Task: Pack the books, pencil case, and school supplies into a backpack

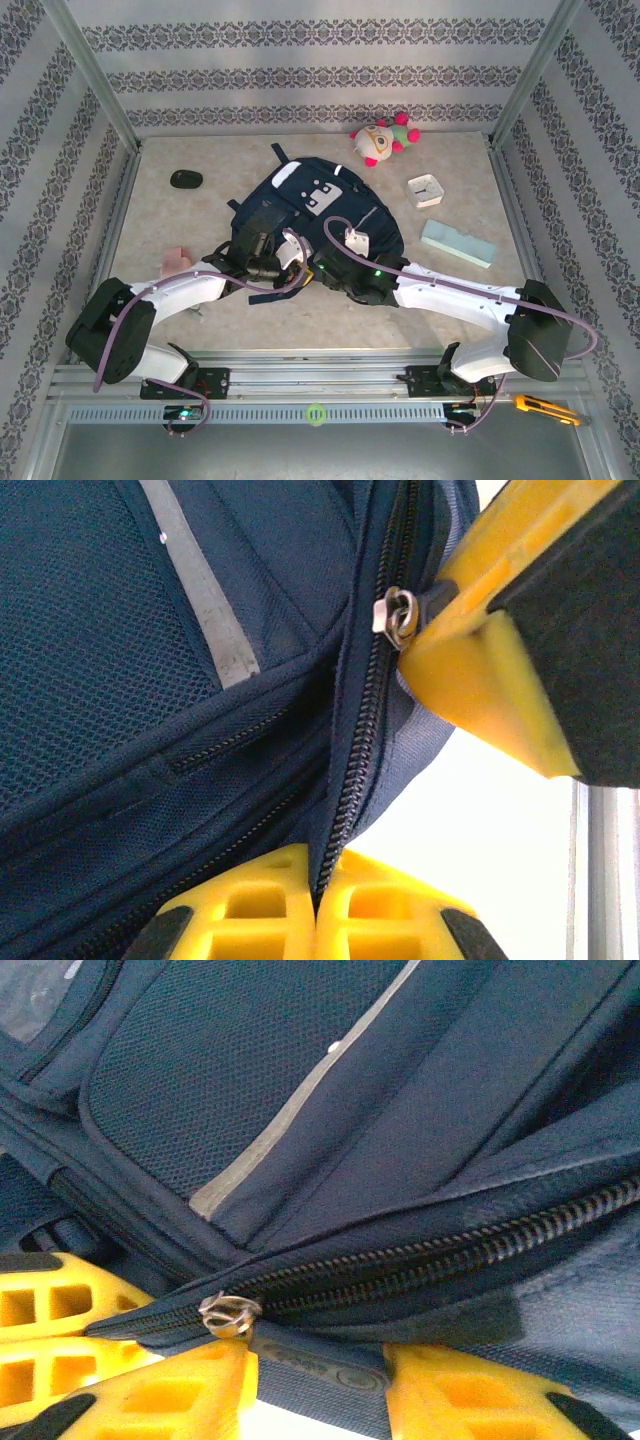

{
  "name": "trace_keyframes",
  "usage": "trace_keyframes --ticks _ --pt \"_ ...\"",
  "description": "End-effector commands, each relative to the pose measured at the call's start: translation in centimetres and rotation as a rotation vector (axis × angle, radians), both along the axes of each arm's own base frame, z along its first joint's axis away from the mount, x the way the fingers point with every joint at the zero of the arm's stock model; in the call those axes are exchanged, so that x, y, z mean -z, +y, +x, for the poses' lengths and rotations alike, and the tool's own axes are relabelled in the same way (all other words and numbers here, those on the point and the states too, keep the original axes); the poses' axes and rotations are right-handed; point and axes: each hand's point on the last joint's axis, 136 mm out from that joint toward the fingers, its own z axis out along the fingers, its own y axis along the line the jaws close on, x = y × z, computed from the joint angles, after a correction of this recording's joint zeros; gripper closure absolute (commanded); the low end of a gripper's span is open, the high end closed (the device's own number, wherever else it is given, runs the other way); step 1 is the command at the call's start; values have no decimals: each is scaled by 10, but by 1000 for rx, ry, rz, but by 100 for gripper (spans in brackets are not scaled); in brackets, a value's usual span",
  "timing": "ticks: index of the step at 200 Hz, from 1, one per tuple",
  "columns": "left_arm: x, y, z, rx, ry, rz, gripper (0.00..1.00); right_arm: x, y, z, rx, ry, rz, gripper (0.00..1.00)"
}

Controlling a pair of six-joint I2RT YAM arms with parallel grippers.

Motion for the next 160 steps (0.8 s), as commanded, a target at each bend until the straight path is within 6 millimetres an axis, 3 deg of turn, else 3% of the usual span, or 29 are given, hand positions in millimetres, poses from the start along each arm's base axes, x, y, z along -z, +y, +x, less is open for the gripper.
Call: trace_keyframes --ticks 1,41,89,142,160 --pt "-36 -16 -5 72 -61 -99 100 -15 -16 14 69 -91 -46 65" --pt "-34 -16 -4 72 -53 -98 100 -17 1 17 -20 -101 -40 63" --pt "-32 -13 -3 62 -66 -70 100 -22 22 20 -139 -107 -26 86" --pt "-12 9 4 -6 -98 92 100 -22 0 14 -154 -91 -14 100" --pt "-4 21 7 -32 -118 168 100 -15 -13 11 -153 -53 9 100"
